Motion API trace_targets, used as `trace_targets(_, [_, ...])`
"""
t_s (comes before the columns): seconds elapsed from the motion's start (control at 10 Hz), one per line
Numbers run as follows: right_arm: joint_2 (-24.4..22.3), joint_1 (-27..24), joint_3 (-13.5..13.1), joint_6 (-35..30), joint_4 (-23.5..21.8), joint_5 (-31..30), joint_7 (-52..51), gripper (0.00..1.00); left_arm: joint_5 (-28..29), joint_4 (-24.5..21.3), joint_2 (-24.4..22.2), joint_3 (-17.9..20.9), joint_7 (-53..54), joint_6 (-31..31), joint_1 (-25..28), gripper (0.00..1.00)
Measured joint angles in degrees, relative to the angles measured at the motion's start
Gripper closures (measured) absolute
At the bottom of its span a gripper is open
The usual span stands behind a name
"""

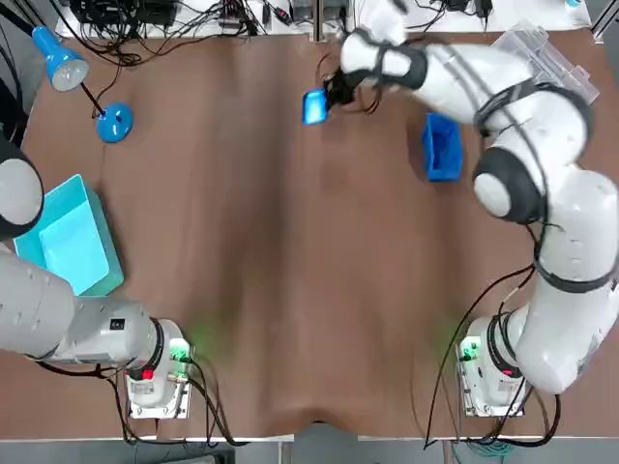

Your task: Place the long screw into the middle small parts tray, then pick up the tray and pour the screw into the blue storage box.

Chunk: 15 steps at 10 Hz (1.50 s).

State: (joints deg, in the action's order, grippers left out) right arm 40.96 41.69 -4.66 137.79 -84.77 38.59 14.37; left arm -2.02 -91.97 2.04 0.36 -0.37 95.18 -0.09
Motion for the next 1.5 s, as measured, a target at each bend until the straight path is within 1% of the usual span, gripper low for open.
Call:
trace_targets(0.1, [3.23, 1.88, 0.07, 0.30, 3.00, 0.01, -0.55, 0.97, 0.00, 0.00, 0.00, -0.01, 0.00, 0.00, 0.00, 0.00])
trace_targets(0.2, [5.08, 2.78, 0.07, 0.72, 4.75, 0.01, -1.53, 0.97, 0.00, 0.00, 0.00, -0.01, 0.00, 0.00, 0.00, 0.00])
trace_targets(0.4, [6.80, 3.19, 0.17, 3.43, 5.42, 0.02, -2.77, 0.97, 0.00, 0.00, 0.00, -0.01, 0.00, 0.00, 0.00, 0.00])
trace_targets(0.6, [10.18, 4.13, 1.07, 8.47, 5.48, 0.02, -3.53, 0.97, 0.00, 0.00, 0.00, -0.01, 0.00, -0.01, 0.00, 0.00])
trace_targets(0.7, [11.46, 4.54, 1.13, 9.57, 5.58, 0.02, -4.05, 0.97, 0.00, 0.00, 0.00, -0.01, 0.00, -0.01, 0.00, 0.00])
trace_targets(0.9, [11.97, 4.60, 1.09, 9.84, 5.89, 0.02, -4.83, 0.95, 0.00, 0.00, 0.00, -0.01, 0.00, -0.01, 0.00, 0.00])
trace_targets(1.1, [11.96, 4.56, 1.02, 9.83, 6.33, 0.01, -5.08, 0.88, 0.00, 0.00, 0.00, -0.01, 0.00, -0.01, 0.00, 0.00])
trace_targets(1.2, [11.96, 4.53, 0.98, 9.83, 6.35, 0.00, -5.22, 0.73, 0.00, 0.00, 0.00, -0.01, 0.00, -0.01, 0.00, 0.00])
trace_targets(1.3, [11.96, 4.43, 0.87, 9.83, 6.39, -0.04, -5.35, 0.56, 0.00, 0.00, 0.00, -0.01, 0.00, -0.01, 0.00, 0.00])
trace_targets(1.4, [11.81, 4.17, 0.52, 9.15, 6.48, -0.28, -5.58, 0.42, 0.00, 0.00, 0.00, -0.01, 0.00, -0.01, 0.00, 0.00])
trace_targets(1.5, [11.24, 3.80, -0.47, 6.68, 6.55, -1.08, -5.90, 0.34, 0.00, 0.00, 0.00, -0.01, 0.00, -0.01, 0.01, 0.00])
